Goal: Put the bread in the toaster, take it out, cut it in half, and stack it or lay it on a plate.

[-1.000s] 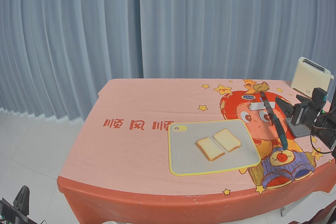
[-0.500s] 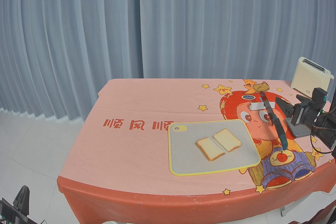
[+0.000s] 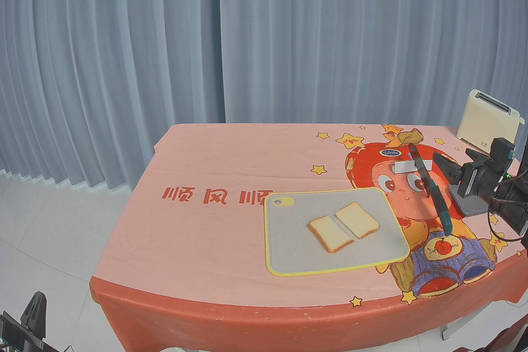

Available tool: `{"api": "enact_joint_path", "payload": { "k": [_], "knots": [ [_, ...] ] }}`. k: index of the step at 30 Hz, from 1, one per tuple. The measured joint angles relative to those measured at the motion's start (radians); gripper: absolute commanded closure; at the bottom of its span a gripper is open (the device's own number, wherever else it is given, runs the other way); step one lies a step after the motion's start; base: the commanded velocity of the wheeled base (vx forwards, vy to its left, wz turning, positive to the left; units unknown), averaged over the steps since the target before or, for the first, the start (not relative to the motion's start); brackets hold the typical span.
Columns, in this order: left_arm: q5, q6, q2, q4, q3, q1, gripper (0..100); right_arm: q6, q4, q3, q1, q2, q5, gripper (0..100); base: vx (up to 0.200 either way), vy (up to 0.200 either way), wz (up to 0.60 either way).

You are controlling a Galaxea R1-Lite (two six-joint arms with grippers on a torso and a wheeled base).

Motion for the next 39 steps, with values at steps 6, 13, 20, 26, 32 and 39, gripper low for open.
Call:
{"api": "enact_joint_path", "payload": {
  "k": [6, 13, 20, 26, 32, 39],
  "knots": [
    [0.000, 0.000, 0.000, 0.000, 0.000, 0.000, 100, 0.001, 0.001, 0.004, 0.040, 0.000, -0.005, 0, 0.000, 0.000, 0.00],
    [0.000, 0.000, 0.000, 0.000, 0.000, 0.000, 100, 0.001, 0.002, 0.016, 0.098, -0.001, -0.024, 0, 0.000, 0.000, 0.00],
    [0.000, 0.000, 0.000, 0.000, 0.000, 0.000, 100, 0.008, 0.004, 0.045, 0.172, 0.005, -0.026, 0, 0.000, 0.000, 0.00],
    [0.000, 0.000, 0.000, 0.000, 0.000, 0.000, 100, 0.013, 0.006, 0.052, 0.210, 0.045, -0.073, 0, 0.000, 0.000, 0.00],
    [0.000, 0.000, 0.000, 0.000, 0.000, 0.000, 100, 0.013, 0.003, 0.054, 0.231, 0.091, -0.101, 0, 0.000, 0.000, 0.00],
    [0.000, 0.000, 0.000, 0.000, 0.000, 0.000, 100, 0.012, 0.003, 0.055, 0.237, 0.104, -0.101, 0, 0.000, 0.000, 0.00]
  ]
}}
